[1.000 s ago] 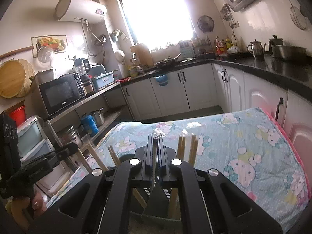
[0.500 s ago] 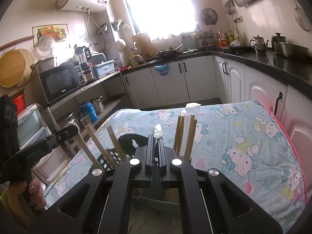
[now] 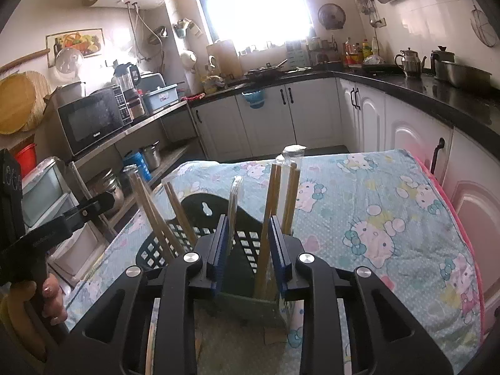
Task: Organize utensils
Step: 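Open both tools to release the chopsticks into the caddy, then withdraw both open tools from the caddy toward the remaining chopsticks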
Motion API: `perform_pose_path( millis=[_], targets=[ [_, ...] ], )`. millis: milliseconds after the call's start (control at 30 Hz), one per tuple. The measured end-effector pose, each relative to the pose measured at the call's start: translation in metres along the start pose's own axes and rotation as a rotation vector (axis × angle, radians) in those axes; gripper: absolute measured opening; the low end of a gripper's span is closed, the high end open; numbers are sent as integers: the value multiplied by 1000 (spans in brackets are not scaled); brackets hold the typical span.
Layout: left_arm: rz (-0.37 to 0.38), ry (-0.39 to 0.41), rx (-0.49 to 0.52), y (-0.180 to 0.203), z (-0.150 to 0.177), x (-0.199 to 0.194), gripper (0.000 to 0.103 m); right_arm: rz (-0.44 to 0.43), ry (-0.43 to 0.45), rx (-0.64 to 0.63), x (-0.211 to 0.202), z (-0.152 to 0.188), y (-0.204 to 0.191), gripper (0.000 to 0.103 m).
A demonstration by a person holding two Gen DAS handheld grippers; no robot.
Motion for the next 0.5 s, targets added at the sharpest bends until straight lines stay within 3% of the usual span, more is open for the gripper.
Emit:
perform_pose_path(
  millis=[133,500],
  targets=[
    [-4,-8,-8,-2,8,-6,44,6,-15,-12,-6,6,-3,31],
    [4,-19,-30,-9,36,-30,78,4,-46,-39,-30,25,-11,45]
  ],
)
Point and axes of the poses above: each gripper's, at about its wrist camera, not at the fingertips, and x roughly the way its jaws point, y to its right, z to its underside, the point moved 9 cm from there along x, roughly the way its jaws point, and after that the axes turned 14 degrees about -x, right-handed, at the moved point
